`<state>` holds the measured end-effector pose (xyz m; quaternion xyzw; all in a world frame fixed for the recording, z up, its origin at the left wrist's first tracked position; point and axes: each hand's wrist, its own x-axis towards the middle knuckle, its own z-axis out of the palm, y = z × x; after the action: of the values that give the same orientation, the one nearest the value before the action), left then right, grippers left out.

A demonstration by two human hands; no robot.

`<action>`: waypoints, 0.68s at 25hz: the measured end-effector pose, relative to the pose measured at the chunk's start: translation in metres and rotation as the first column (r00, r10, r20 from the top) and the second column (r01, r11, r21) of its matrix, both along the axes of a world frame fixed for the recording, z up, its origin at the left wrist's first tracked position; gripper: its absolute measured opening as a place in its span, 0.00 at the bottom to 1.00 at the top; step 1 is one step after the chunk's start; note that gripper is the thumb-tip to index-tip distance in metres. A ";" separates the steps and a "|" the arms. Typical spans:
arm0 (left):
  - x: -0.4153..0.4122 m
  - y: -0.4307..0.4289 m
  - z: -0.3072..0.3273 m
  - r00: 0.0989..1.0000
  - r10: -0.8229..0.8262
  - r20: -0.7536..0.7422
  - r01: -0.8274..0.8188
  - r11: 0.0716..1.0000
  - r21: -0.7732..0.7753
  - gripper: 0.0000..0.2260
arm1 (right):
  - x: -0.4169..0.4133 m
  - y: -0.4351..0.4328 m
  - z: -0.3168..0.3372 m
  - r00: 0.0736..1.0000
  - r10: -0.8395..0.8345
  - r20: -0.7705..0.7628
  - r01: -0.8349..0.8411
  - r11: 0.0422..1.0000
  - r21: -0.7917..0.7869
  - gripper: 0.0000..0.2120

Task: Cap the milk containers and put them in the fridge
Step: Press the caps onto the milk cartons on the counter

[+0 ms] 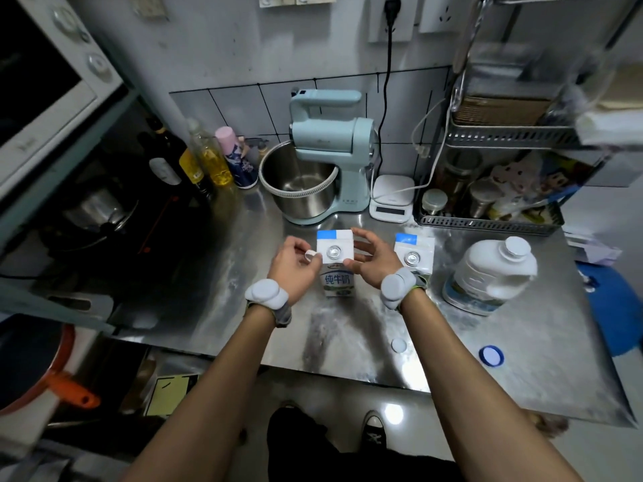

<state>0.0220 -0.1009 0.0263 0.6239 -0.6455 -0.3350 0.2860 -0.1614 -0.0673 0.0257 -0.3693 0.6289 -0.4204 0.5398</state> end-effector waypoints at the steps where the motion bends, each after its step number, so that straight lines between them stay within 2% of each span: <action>1: -0.006 -0.003 0.005 0.999 -0.002 -0.037 0.001 1.000 -0.018 0.09 | 0.001 0.001 0.000 1.000 -0.005 -0.002 0.005 1.000 -0.004 0.35; 5: -0.028 -0.009 0.019 0.993 -0.045 -0.109 0.039 0.998 -0.057 0.09 | 0.001 0.002 -0.001 0.999 -0.011 0.036 0.011 1.000 -0.015 0.35; 13: -0.030 -0.004 0.018 0.976 -0.216 0.018 0.216 0.966 -0.139 0.11 | 0.001 0.001 -0.002 0.998 -0.028 0.060 0.029 0.999 -0.014 0.35; 17: -0.031 -0.001 0.017 0.962 -0.266 0.057 0.270 0.959 -0.090 0.14 | 0.000 0.002 -0.004 0.997 -0.031 0.070 0.031 0.999 -0.006 0.35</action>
<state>-0.0088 -0.1022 0.0438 0.5233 -0.7459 -0.3248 0.2536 -0.1615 -0.0658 0.0221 -0.3464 0.6140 -0.4434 0.5535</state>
